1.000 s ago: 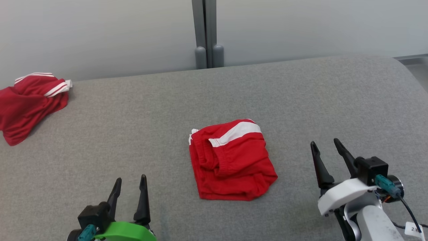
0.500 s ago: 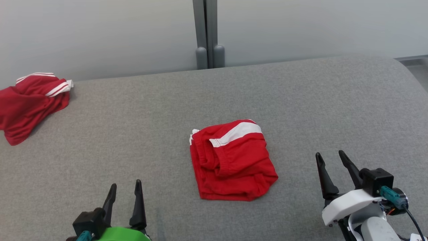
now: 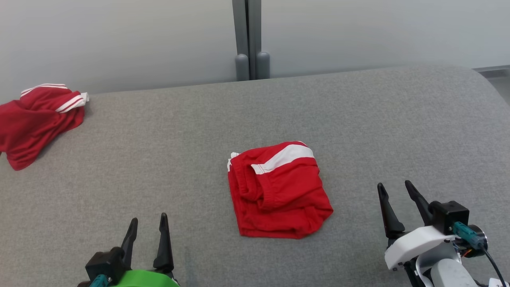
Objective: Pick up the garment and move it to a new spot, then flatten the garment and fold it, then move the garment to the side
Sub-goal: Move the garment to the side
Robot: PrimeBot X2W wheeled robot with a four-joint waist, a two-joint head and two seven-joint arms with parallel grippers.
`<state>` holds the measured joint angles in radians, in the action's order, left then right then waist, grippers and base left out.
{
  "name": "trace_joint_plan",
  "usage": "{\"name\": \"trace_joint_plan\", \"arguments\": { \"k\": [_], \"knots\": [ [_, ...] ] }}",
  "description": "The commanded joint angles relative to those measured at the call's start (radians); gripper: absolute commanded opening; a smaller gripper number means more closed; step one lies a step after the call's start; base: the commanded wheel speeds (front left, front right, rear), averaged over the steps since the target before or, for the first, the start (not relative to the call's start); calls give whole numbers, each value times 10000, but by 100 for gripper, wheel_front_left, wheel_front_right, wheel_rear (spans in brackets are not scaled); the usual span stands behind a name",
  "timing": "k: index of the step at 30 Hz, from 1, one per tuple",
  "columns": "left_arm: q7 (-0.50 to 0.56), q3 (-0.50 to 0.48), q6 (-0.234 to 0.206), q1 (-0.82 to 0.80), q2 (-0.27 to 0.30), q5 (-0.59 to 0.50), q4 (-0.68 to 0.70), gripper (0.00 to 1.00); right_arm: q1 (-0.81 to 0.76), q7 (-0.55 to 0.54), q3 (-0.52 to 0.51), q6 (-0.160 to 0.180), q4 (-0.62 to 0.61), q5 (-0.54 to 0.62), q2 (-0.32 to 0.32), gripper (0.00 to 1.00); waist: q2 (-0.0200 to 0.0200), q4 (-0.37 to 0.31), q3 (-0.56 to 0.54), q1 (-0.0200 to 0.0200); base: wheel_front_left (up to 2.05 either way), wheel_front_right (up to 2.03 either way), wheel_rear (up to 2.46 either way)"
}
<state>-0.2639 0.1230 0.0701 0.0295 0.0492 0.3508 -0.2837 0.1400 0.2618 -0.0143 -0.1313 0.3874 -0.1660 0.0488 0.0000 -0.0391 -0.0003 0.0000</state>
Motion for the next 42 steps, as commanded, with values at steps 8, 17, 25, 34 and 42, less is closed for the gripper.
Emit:
{"name": "trace_joint_plan", "arguments": {
  "k": [8,17,25,34,42],
  "knots": [
    [-6,-53,39,-192,25,-107,-11,100,1075,-225,276,11,751,513,33,100,0,168,158,0,0,0,0],
    [-6,-22,78,-497,25,-135,-22,100,3033,-2450,893,11,1650,547,33,100,0,653,574,0,0,0,0],
    [-6,35,43,-742,24,20,4,100,3906,-3558,1100,11,2604,497,34,100,0,1215,1088,0,0,0,0],
    [-6,153,-31,-1024,24,153,76,100,4371,-4129,1434,11,3825,201,33,100,0,1557,1682,0,0,0,0],
    [-6,269,-96,-1164,24,245,67,100,4664,-4490,2129,11,4421,-353,27,2,0,1476,1909,0,0,0,0]
  ]
}}
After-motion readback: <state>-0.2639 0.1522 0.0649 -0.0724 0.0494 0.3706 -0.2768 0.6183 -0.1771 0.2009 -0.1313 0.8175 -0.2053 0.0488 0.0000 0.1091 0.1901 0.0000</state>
